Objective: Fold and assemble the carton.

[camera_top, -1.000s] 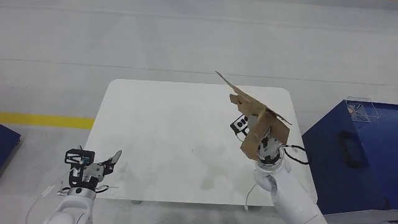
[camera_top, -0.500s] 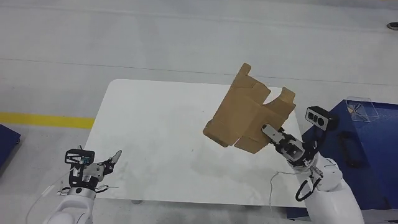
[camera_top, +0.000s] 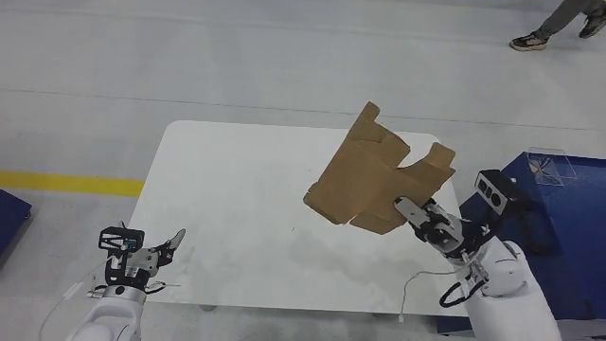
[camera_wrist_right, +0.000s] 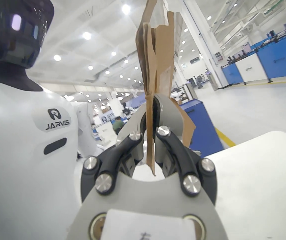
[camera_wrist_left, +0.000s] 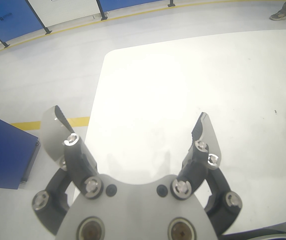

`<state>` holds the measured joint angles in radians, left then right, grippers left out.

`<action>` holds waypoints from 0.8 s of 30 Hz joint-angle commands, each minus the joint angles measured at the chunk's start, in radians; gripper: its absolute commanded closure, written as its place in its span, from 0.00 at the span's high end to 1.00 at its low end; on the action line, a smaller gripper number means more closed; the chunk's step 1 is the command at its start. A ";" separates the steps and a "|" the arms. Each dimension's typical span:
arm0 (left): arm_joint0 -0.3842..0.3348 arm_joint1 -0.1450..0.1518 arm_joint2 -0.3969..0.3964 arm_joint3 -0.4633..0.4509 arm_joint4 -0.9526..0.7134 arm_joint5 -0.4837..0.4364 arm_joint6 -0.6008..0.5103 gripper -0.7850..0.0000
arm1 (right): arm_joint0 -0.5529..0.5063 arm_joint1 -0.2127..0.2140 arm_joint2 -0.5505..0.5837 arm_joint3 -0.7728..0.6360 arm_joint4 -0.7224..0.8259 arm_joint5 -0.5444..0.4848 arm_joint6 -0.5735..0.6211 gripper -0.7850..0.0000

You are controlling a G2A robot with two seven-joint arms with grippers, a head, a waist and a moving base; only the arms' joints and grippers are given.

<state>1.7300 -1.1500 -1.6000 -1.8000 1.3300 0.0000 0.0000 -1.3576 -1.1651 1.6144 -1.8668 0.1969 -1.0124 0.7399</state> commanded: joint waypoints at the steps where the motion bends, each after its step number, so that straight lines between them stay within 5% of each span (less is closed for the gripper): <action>1: 0.000 0.000 0.000 0.000 0.000 0.000 0.000 1.00 | 0.002 -0.008 0.129 -0.111 -0.413 0.000 -0.097 0.00; 8: 0.000 0.000 0.000 0.000 0.000 0.000 0.000 1.00 | -0.067 -0.057 0.340 -0.424 -1.373 0.037 -0.718 0.00; 12: 0.000 0.000 0.000 0.000 0.000 0.000 0.000 1.00 | -0.114 -0.056 0.325 -0.483 -1.990 0.272 -1.201 0.00; 16: 0.000 0.000 0.000 0.000 0.000 0.000 0.000 1.00 | -0.252 -0.044 0.258 -0.483 -2.483 0.668 -1.580 0.00; 19: 0.000 0.000 0.000 0.000 0.000 0.000 0.000 1.00 | -0.328 -0.040 0.213 -0.483 -2.707 0.878 -1.657 0.00; 24: 0.000 0.000 0.000 0.000 0.000 0.000 0.000 1.00 | -0.412 -0.040 0.121 -0.483 -3.002 1.154 -1.623 0.00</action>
<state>1.7300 -1.1500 -1.6000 -1.8000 1.3300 0.0000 0.0000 -1.7543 -1.2050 1.7601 -2.3500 -2.7138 0.0719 -0.9012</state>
